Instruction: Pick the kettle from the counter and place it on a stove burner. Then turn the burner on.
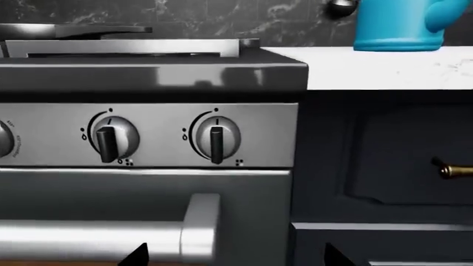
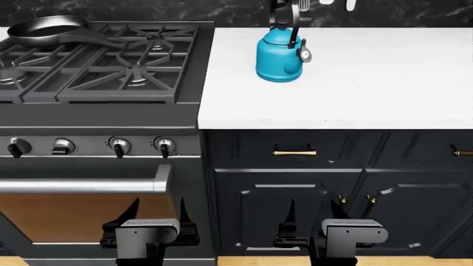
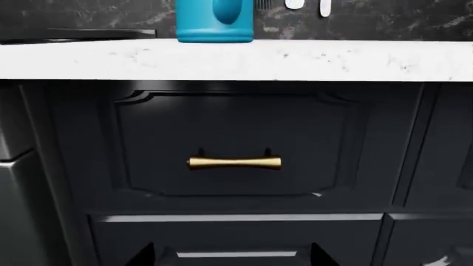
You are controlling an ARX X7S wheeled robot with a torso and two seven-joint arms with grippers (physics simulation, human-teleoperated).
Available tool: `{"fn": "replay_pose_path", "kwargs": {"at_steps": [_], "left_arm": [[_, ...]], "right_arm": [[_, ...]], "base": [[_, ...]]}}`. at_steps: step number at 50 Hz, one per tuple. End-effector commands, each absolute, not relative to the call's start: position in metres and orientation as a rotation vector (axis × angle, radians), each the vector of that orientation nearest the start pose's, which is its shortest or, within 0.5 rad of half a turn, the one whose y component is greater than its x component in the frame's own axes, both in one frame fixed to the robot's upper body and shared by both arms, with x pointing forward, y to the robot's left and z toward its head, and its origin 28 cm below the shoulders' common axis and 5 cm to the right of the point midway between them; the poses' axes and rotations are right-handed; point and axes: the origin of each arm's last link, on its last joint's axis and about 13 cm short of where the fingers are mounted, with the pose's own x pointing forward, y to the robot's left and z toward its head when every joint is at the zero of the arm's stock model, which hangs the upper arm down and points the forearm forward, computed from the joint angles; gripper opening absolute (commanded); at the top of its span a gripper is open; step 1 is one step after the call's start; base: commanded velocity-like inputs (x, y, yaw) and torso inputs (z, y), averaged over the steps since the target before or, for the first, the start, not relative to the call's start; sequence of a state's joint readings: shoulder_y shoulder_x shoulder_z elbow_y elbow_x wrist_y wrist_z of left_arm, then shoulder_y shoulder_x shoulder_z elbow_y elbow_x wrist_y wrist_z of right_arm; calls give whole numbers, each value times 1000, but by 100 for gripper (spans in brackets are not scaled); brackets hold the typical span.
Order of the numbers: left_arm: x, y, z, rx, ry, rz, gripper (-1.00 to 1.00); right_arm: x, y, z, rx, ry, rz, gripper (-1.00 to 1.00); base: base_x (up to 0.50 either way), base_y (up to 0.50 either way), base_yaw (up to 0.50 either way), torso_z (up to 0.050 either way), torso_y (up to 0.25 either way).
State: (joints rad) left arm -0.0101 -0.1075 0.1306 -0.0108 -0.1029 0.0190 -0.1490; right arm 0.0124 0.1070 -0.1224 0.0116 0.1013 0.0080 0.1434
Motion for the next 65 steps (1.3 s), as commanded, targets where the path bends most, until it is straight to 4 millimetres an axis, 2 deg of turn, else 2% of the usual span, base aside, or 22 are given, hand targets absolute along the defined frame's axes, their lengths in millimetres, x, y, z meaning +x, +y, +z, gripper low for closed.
{"fn": "replay_pose_path", "kwargs": {"at_steps": [1,34,38,39,40,41,44,45,48,50,55,56,57,61,65], "left_arm": [[210,205,14,-11,-13,6,100],[210,205,15,-17,-13,14,100],[207,204,15,25,-17,-5,100],[203,205,17,-54,4,44,100],[198,205,25,-39,-20,62,100],[195,205,31,-43,-38,52,100],[176,210,85,-100,-129,14,100],[174,211,92,-106,-134,-7,100],[162,210,134,-40,-144,-102,100],[159,211,149,-13,-154,-138,100],[161,223,200,60,-179,-185,100],[165,228,209,149,-187,-198,100],[168,231,219,154,-179,-201,100],[177,241,240,194,-158,-199,100],[186,252,265,256,-133,-185,100]], "right_arm": [[212,-97,11,-5,18,-18,100],[211,-97,12,-8,17,-19,100],[207,-97,27,66,-45,4,100],[200,-97,46,99,-80,33,100],[193,-98,60,112,-94,44,100],[190,-98,67,113,-97,56,100],[165,-101,112,132,-119,111,100],[162,-102,118,135,-118,122,100],[148,-106,154,112,-131,142,100],[144,-108,171,82,-158,175,100],[140,-119,214,8,-181,171,100],[140,-121,219,-26,-162,167,100],[139,-124,227,-26,-162,159,100],[145,-138,247,-55,-160,123,100],[149,-142,260,-59,-174,117,100]], "base": [[0,0,0,50,0],[0,0,0,50,0],[0,0,0,50,0],[0,0,0,0,0],[0,0,0,0,0],[0,0,0,0,0],[0,0,0,0,0],[0,0,0,0,0],[0,0,0,0,0],[0,0,0,0,0],[0,0,0,0,0],[0,0,0,0,0],[0,0,0,0,0],[0,0,0,0,0],[0,0,0,0,0]]}}
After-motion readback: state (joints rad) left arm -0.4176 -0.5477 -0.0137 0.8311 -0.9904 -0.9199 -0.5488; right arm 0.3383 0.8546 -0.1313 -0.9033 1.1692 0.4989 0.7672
